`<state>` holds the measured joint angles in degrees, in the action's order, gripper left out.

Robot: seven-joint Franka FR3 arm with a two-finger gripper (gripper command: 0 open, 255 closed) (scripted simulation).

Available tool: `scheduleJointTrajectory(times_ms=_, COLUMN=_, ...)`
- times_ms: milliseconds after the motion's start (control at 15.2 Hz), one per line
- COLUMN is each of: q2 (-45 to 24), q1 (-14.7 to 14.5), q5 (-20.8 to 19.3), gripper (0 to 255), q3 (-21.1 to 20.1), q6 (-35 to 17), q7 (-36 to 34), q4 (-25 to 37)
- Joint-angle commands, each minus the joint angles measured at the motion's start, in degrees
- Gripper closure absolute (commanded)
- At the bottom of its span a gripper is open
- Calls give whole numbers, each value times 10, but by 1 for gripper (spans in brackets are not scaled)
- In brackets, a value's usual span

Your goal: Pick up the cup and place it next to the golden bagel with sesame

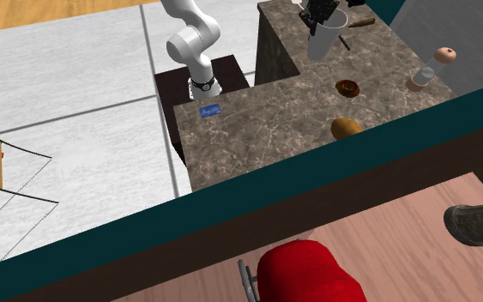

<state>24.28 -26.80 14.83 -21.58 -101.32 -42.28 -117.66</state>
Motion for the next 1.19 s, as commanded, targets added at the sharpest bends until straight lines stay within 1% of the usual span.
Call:
scheduleJointTrajectory(times_ms=0, q2=2, q1=-1, q5=2, gripper=255, q3=-1, q6=-16, q7=3, q4=-18)
scheduleJointTrajectory(times_ms=1122, q2=-2, q1=-8, q5=17, gripper=255, q3=-18, q6=-146, q7=18, q4=-144)
